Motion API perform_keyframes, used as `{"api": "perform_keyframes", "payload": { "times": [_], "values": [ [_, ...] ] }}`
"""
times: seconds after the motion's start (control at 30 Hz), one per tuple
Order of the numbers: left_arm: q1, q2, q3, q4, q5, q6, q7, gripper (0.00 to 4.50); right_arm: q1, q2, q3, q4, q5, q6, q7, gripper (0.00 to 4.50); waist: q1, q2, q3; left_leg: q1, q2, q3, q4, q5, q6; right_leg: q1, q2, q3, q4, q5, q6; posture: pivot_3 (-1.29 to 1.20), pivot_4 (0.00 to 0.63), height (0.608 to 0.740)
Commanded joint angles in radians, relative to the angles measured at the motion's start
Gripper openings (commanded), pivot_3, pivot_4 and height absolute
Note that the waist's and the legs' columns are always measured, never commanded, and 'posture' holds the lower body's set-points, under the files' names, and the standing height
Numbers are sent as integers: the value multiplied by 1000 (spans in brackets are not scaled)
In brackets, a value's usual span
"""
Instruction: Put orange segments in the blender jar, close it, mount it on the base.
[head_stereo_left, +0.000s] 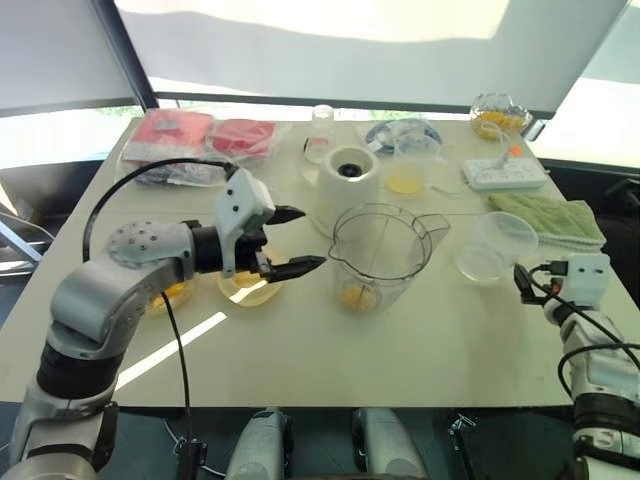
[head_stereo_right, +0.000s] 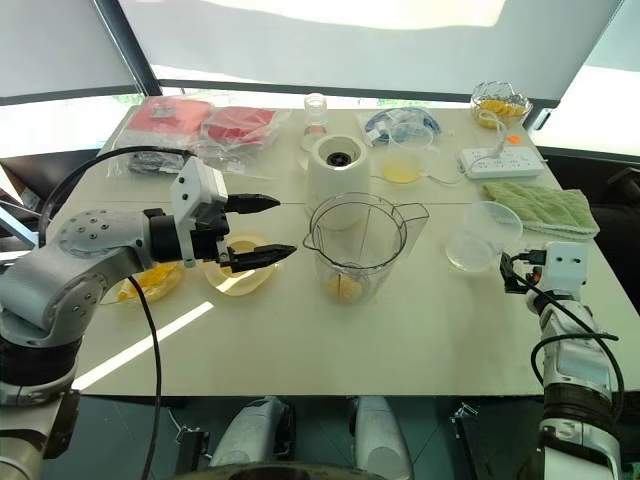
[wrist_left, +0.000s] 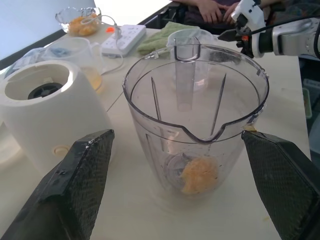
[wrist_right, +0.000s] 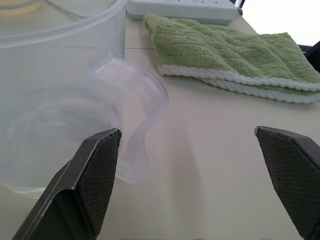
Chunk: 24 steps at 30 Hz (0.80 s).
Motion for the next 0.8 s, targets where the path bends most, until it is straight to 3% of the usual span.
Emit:
{"api": "perform_keyframes", "payload": {
  "times": [0.03, 0.17, 0.27, 0.47, 0.5, 0.8],
  "values": [
    [-20, 9, 8, -25, -5, -10, 4, 4245, -74, -26, 14, 107, -26, -81, 1, 4500, -2, 0, 0, 0, 0, 0, 0, 0, 0, 0, 0, 0, 0, 0, 0, 0, 150, 740],
    [-10, 30, 15, -37, -16, 5, -6, 4245, -164, -34, 32, 270, -49, -166, 2, 4500, -9, 0, 0, 0, 0, 0, 0, 0, 0, 0, 0, 0, 0, 0, 0, 0, 150, 740],
    [7, 59, 33, -60, -41, 22, -20, 4309, -206, -37, 36, 342, -52, -218, 5, 3638, -20, 0, 0, 0, 0, 0, -1, 0, 0, 0, 0, 0, 0, 0, 0, 0, 150, 740],
    [20, 84, 44, -74, -57, 29, -6, 4309, -241, -41, 50, 413, -52, -274, 12, 395, -21, 0, 0, 0, 0, 0, -1, 0, 0, 0, 0, 0, 0, 0, 0, 0, 150, 740],
    [21, 86, 43, -72, -57, 26, -6, 4309, -245, -39, 53, 419, -52, -279, 13, 21, -20, 0, 0, 0, 0, 0, -1, 0, 0, 0, 0, 0, 0, 0, 0, 0, 150, 740],
    [39, 145, 126, -74, -127, 44, -35, 4309, -236, -48, 49, 301, -40, -271, -1, 21, -23, 1, 1, 0, 1, 0, -1, 0, 0, 0, 0, 0, 0, 0, 0, 0, 150, 740]
  ]
}}
